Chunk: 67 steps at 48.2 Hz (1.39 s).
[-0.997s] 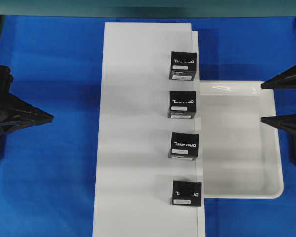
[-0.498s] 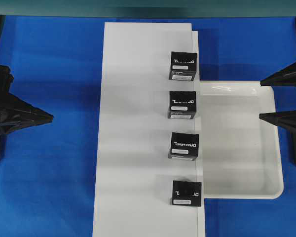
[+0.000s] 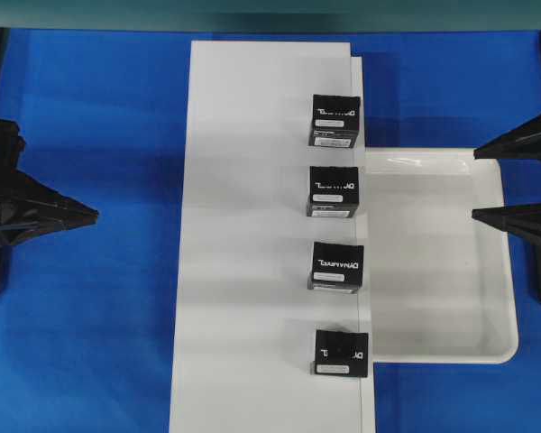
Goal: Place the box from the white plastic tray onto the white base.
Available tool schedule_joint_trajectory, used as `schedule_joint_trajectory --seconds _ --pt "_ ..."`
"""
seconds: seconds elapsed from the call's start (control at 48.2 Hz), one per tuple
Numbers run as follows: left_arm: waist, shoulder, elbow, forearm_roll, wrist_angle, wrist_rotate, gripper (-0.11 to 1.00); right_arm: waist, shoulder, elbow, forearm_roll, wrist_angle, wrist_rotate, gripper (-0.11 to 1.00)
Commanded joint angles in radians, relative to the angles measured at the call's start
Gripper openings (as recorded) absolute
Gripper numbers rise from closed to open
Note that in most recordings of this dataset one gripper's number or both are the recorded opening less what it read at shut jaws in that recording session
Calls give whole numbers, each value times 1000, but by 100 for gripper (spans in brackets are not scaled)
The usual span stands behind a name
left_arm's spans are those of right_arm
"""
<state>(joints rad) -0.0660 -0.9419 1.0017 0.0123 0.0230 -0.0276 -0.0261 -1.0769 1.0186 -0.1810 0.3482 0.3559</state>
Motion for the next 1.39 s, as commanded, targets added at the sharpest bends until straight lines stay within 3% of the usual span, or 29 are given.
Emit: schedule_joint_trajectory --seconds 0.0,1.37 --pt "0 8 -15 3 -8 -2 -7 -3 3 -6 -3 -11 0 95" --pt "-2 -12 3 3 -6 0 -7 -2 -2 -2 -3 -3 2 96"
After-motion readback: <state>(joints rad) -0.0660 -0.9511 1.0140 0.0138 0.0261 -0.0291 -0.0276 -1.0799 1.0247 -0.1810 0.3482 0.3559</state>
